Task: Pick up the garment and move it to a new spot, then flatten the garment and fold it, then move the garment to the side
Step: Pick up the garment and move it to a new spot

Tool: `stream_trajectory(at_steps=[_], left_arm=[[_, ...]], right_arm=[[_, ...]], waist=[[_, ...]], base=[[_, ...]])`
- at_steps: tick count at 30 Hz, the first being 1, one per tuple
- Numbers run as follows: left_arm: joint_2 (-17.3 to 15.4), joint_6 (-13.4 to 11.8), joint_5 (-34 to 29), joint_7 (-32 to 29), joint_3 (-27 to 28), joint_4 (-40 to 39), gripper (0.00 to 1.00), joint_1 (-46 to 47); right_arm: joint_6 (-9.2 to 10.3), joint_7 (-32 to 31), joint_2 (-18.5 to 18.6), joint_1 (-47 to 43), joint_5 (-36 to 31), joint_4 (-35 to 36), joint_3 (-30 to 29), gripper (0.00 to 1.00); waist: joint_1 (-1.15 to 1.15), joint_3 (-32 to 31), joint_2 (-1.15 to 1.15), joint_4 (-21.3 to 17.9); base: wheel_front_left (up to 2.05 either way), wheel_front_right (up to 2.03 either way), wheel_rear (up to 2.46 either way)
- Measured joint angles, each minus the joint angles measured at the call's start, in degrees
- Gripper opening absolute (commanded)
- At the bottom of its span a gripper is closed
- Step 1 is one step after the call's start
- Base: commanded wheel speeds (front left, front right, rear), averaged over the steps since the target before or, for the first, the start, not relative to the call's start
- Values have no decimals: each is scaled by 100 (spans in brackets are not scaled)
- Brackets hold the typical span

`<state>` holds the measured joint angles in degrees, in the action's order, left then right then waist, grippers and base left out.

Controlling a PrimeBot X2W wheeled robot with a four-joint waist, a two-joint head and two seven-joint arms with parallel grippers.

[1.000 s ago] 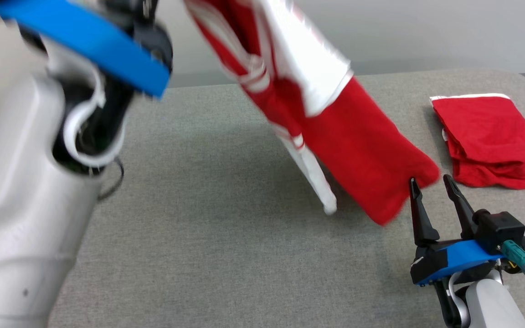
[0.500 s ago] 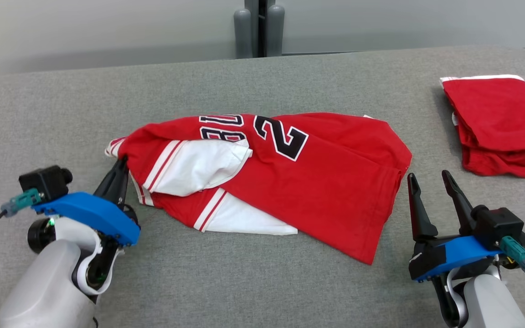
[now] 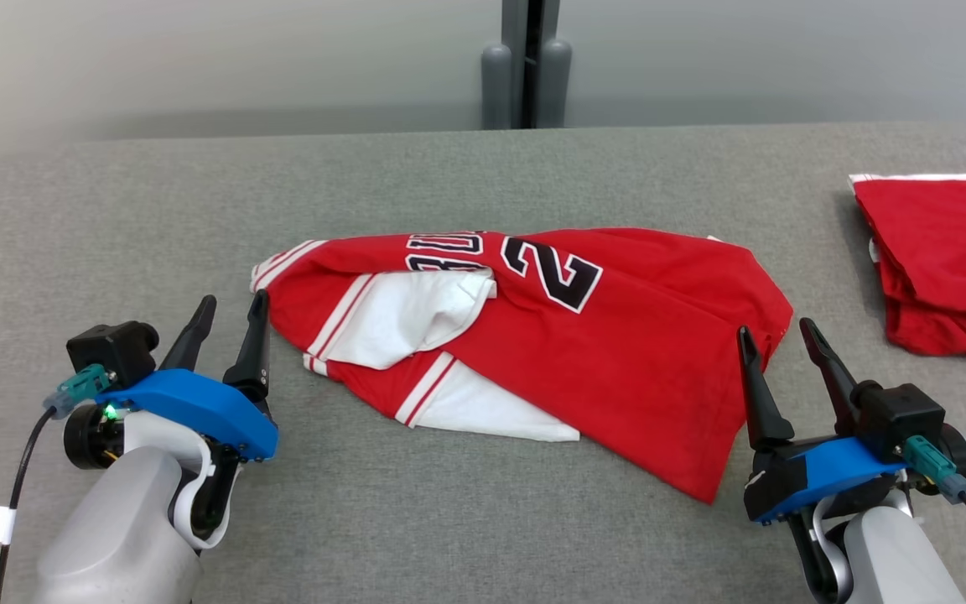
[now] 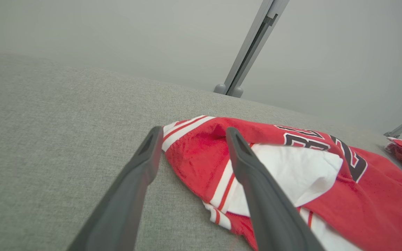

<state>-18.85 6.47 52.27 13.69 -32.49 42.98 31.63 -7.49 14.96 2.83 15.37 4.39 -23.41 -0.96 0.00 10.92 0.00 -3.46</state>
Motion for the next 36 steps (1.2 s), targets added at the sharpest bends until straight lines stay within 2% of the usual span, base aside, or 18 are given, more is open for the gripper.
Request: stream_trajectory(at_steps=[3, 6, 15, 21, 24, 28, 36], left_arm=[[15, -18, -185, 90, 20, -36, 100, -4], [22, -172, -456, 124, 149, -232, 100, -159], [346, -737, -1659, 131, 1248, -1629, 100, -1638], [686, -915, -2313, 132, 1773, -2192, 100, -2509], [829, -936, -2550, 132, 1975, -2368, 100, -2798], [971, -835, -2871, 132, 2140, -2448, 100, -3036], [1194, -689, -3071, 132, 2315, -2421, 100, -3120]], right_arm=[[0, 0, 0, -2, -47, 14, -11, 100], [0, 1, 0, -25, -78, 36, -30, 100], [0, 2, -1, -361, -67, 34, 98, 100], [0, 2, 0, -646, 31, 109, 196, 100], [0, 3, -1, -748, 105, 170, 269, 100], [0, 3, -1, -881, 123, 218, 342, 100], [0, 3, 0, -878, 126, 199, 433, 100]], waist=[[0, -104, 0, 83], [0, -219, 0, 157], [-1, -528, 0, 280], [0, -617, 0, 293], [0, -660, 0, 281], [0, -714, 0, 263], [0, -762, 0, 231]], base=[[0, 0, 0], [0, 0, 0], [0, 0, 0], [0, 0, 0], [0, 0, 0], [0, 0, 0], [0, 0, 0]])
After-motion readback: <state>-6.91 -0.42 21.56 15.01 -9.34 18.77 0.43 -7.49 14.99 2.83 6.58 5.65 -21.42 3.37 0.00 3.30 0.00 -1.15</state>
